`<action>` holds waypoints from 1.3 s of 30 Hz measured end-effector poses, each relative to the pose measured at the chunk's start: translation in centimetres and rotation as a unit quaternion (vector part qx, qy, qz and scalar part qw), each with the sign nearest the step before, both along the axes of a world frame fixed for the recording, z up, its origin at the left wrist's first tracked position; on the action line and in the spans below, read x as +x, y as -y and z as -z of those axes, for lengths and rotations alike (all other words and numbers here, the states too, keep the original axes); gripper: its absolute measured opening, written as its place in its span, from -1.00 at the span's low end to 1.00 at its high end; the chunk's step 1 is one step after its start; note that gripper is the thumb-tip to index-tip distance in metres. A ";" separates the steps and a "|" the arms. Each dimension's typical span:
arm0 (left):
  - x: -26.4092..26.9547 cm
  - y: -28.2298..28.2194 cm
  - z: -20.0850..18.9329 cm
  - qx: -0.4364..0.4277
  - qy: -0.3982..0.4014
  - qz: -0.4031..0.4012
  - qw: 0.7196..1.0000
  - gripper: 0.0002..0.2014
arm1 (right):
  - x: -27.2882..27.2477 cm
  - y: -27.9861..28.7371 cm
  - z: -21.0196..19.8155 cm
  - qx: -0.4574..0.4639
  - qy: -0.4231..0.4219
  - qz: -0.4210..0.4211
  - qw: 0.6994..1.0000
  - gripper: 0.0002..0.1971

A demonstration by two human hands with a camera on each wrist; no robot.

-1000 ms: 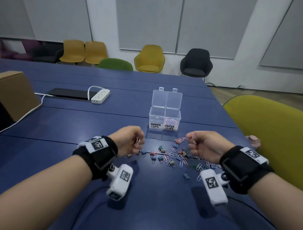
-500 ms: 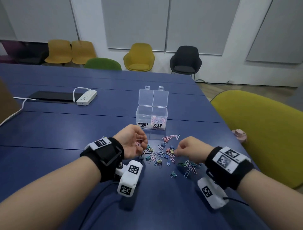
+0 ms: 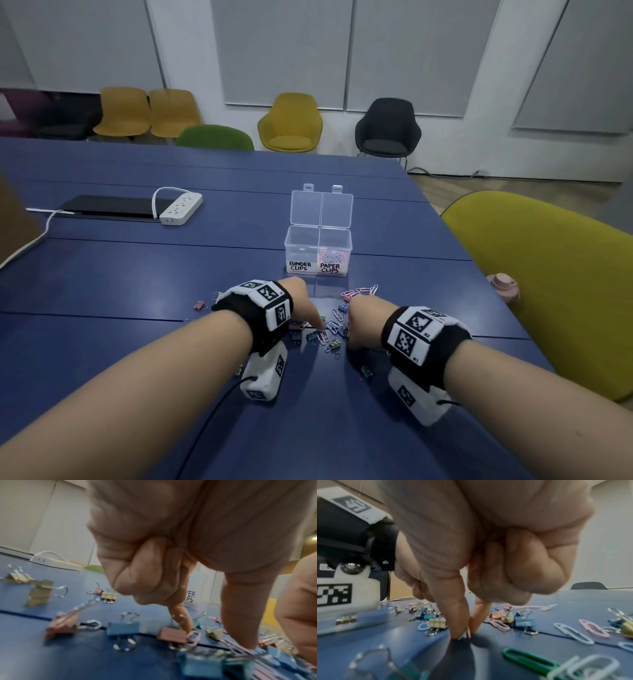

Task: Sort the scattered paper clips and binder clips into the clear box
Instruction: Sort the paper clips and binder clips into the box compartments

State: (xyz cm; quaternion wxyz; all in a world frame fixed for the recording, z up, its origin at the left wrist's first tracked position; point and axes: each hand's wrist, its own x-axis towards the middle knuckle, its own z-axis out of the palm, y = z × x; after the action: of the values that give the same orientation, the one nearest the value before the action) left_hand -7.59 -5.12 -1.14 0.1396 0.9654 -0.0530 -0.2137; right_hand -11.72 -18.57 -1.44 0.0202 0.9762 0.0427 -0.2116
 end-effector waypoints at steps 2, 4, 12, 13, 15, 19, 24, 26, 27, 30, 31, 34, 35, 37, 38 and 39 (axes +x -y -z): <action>-0.2 0.5 -0.1 0.007 -0.008 0.014 1.000 -0.54 | 0.1 0.1 0.2 0.012 -0.002 -0.001 1.000 -0.62; -0.4 0.9 0.0 0.019 -0.015 0.029 0.999 -0.53 | 0.1 0.2 0.2 0.013 -0.005 -0.007 1.000 -0.63; -1.5 2.3 -0.1 0.110 0.019 0.111 0.988 -0.60 | -0.2 0.1 0.1 -0.005 0.011 -0.034 0.999 -0.64; -1.6 2.3 -0.1 0.119 0.021 0.115 0.986 -0.60 | -0.2 0.0 0.1 -0.004 0.013 -0.035 0.999 -0.64; -1.7 2.3 0.0 0.124 0.023 0.113 0.986 -0.60 | -0.4 0.0 0.1 -0.002 0.014 -0.034 0.999 -0.64; -1.6 2.3 -0.2 0.130 0.026 0.106 0.986 -0.63 | -0.5 0.0 0.0 -0.008 0.016 -0.034 0.999 -0.66; -1.9 2.1 0.0 0.106 0.039 0.083 0.990 -0.67 | -0.8 -0.1 0.1 -0.008 0.002 -0.033 0.999 -0.71; -1.9 1.7 0.0 0.073 0.029 0.066 0.995 -0.68 | -0.9 0.3 0.0 0.026 -0.010 -0.034 0.999 -0.87; -1.9 1.4 -0.1 0.044 0.016 0.052 0.998 -0.70 | -1.0 0.7 -0.2 0.062 -0.012 -0.025 0.998 -0.90; -1.0 0.4 -0.4 -0.195 -0.110 -0.064 0.973 -0.76 | -1.0 2.3 -0.7 0.275 -0.043 0.075 0.958 -0.85; -0.5 -0.2 -0.4 -0.309 -0.174 -0.115 0.928 -0.77 | -1.0 2.8 -0.9 0.368 -0.063 0.140 0.917 -0.84; 0.7 -1.8 -0.7 -0.564 -0.295 -0.198 0.745 -0.83 | -0.9 4.0 -0.8 0.572 -0.091 0.299 0.759 -0.74; 0.9 -2.3 -0.8 -0.614 -0.309 -0.207 0.696 -0.85 | -0.8 4.4 -0.7 0.608 -0.091 0.323 0.720 -0.72; 1.2 -2.8 -0.9 -0.675 -0.304 -0.234 0.630 -0.89 | -0.5 4.8 -0.5 0.654 -0.095 0.350 0.664 -0.76; 1.3 -2.8 -0.8 -0.685 -0.294 -0.246 0.619 -0.89 | -0.5 4.9 -0.6 0.664 -0.097 0.357 0.649 -0.79; 1.4 -2.8 -0.7 -0.683 -0.285 -0.255 0.623 -0.88 | -0.3 5.1 -0.5 0.665 -0.100 0.359 0.647 -0.80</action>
State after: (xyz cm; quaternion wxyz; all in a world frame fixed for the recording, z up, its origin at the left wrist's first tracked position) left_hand -6.21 -2.28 -0.44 0.8157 0.4583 0.1069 -0.3364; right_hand -12.06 -23.63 -0.89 -0.7164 0.6393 -0.1801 -0.2136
